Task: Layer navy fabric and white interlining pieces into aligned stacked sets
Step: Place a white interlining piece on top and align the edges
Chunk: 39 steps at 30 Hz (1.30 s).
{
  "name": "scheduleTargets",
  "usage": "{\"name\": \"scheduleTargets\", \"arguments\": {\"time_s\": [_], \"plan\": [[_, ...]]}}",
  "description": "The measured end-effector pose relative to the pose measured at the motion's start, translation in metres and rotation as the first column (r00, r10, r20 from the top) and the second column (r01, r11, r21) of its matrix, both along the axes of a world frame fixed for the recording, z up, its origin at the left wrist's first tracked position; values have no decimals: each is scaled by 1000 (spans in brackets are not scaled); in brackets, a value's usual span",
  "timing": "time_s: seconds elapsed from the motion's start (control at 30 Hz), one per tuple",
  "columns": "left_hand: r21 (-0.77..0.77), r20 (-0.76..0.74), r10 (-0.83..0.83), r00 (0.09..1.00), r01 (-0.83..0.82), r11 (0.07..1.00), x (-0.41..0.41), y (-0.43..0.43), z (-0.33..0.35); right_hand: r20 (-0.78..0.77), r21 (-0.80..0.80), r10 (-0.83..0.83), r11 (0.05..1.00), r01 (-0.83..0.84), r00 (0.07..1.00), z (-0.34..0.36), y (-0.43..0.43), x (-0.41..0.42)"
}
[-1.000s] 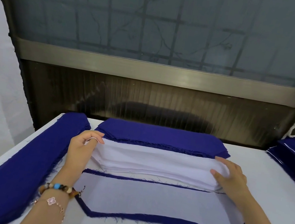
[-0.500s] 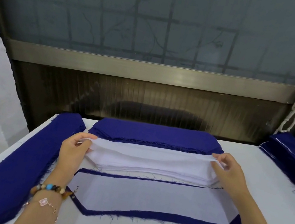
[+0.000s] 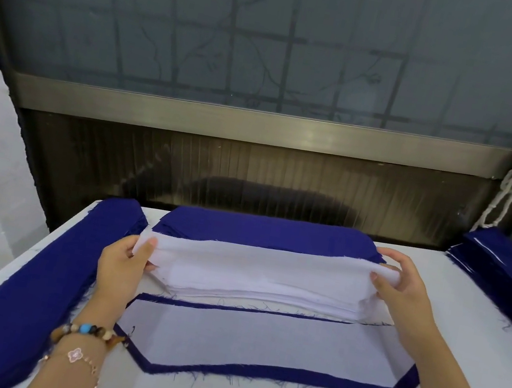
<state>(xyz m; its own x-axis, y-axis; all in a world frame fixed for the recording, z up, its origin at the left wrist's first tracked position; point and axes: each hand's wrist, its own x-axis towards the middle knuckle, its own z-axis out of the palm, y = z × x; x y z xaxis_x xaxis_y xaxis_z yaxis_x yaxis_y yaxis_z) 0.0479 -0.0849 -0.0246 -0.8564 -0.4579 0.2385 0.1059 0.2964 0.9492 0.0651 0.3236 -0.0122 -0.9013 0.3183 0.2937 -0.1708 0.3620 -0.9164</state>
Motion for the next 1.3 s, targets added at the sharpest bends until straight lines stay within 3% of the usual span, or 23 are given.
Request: {"name": "scheduleTargets", "arguments": {"time_s": [0.13,0.33,0.4,0.47,0.53,0.57,0.67,0.87,1.03,1.17,1.3], "plan": [[-7,35,23,999,-23,1000,-2,0,-1,95,-115,54,992,-43,994,0,4,-2],[56,99,44,994,-50,997,-4,0,0,254,-77,-50,994,71,966,-8,7,-6],[227,127,2,992,-31,973,-4,0,4,237,-92,-61,992,85,970,-8,9,-6],[483,136,-86,987,9,875,-3,-2,11,202,-106,-43,992,65,979,-6,12,-4],[576,143,-115,983,11,817,-2,-5,13,158,-127,-11,991,31,987,-5,13,-2],[525,162,-111,981,10,851,-3,-6,12,144,-126,0,992,18,990,-4,13,0],[141,173,-61,983,36,989,-2,-8,3,175,-67,-13,997,25,984,-6,10,2],[-284,135,-8,991,46,958,-1,-1,0,207,133,-128,986,102,970,-7,-2,-3],[-293,70,29,997,-7,956,2,-3,0,130,136,-329,940,312,935,-14,-7,-11],[-262,45,16,999,-4,965,2,-6,0,61,57,-325,945,322,944,-15,-5,-12],[-56,80,-89,993,94,994,4,-11,1,32,43,-314,949,312,949,-11,-1,-9]]}}
